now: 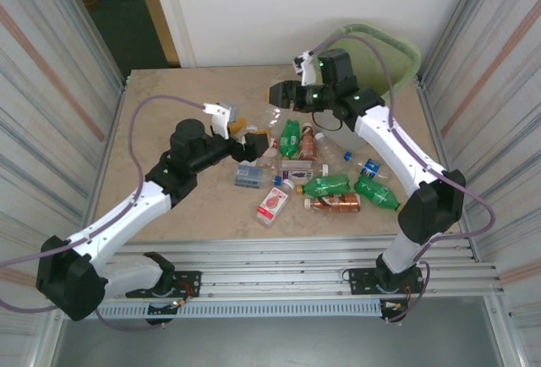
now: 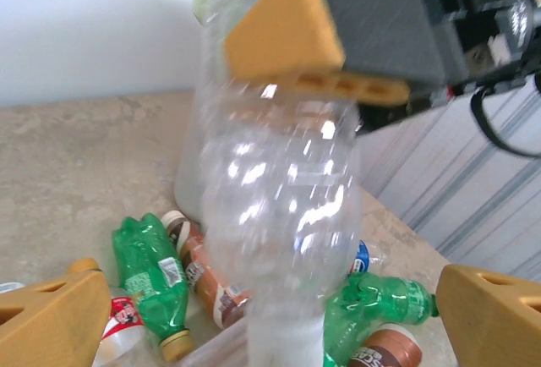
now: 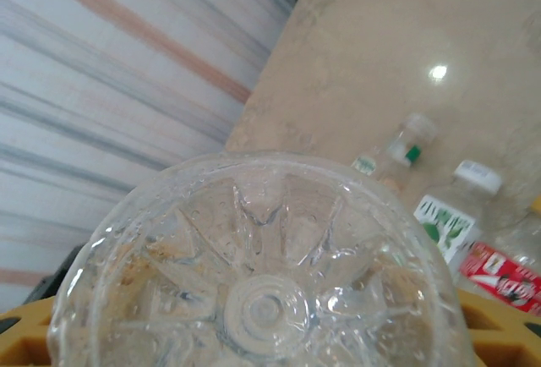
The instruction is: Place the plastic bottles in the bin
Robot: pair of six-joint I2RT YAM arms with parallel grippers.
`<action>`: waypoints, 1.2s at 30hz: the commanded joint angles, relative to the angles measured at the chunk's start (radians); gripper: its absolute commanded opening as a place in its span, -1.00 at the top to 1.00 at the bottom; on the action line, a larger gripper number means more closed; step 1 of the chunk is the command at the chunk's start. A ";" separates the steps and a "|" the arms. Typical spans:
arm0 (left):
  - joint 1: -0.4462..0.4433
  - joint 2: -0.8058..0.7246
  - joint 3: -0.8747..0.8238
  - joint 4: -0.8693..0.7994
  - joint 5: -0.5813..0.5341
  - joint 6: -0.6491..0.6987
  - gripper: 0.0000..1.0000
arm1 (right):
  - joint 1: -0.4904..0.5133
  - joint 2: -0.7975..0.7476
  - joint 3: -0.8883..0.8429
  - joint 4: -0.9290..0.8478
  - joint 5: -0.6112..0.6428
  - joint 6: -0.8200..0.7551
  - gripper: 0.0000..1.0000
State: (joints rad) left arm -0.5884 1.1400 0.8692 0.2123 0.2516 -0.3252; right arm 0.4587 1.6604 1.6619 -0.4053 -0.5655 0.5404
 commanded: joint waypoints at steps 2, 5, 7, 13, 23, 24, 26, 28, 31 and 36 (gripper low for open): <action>0.005 -0.065 -0.053 0.015 -0.104 0.034 -0.98 | -0.068 -0.069 0.110 -0.044 0.047 -0.039 0.06; 0.005 -0.102 -0.085 0.019 -0.153 0.039 -0.98 | -0.126 -0.091 0.144 -0.046 0.072 -0.043 0.07; 0.006 -0.121 -0.102 0.015 -0.176 0.043 -0.98 | -0.164 -0.107 0.157 -0.045 0.094 -0.040 0.07; 0.016 -0.167 -0.142 -0.022 -0.222 0.043 -0.98 | -0.267 -0.152 0.162 -0.005 0.177 -0.039 0.07; 0.021 -0.239 -0.218 -0.065 -0.262 0.007 -0.97 | -0.391 -0.095 0.250 0.022 0.253 -0.044 0.04; 0.021 -0.242 -0.222 -0.069 -0.264 0.006 -0.98 | -0.398 -0.080 0.261 0.025 0.260 -0.051 0.04; 0.022 -0.246 -0.223 -0.079 -0.264 0.005 -0.98 | -0.411 -0.052 0.285 0.025 0.278 -0.065 0.04; 0.023 -0.249 -0.223 -0.090 -0.265 0.004 -0.98 | -0.425 -0.014 0.314 0.022 0.288 -0.076 0.04; 0.023 -0.253 -0.223 -0.100 -0.269 0.003 -0.98 | -0.444 0.051 0.368 -0.002 0.294 -0.079 0.03; 0.024 -0.260 -0.230 -0.105 -0.282 0.000 -0.97 | -0.454 0.154 0.425 -0.030 0.303 -0.079 0.02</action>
State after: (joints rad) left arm -0.5751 0.9031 0.6559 0.1162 -0.0029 -0.3180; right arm 0.0101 1.7706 2.0510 -0.4118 -0.2829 0.4854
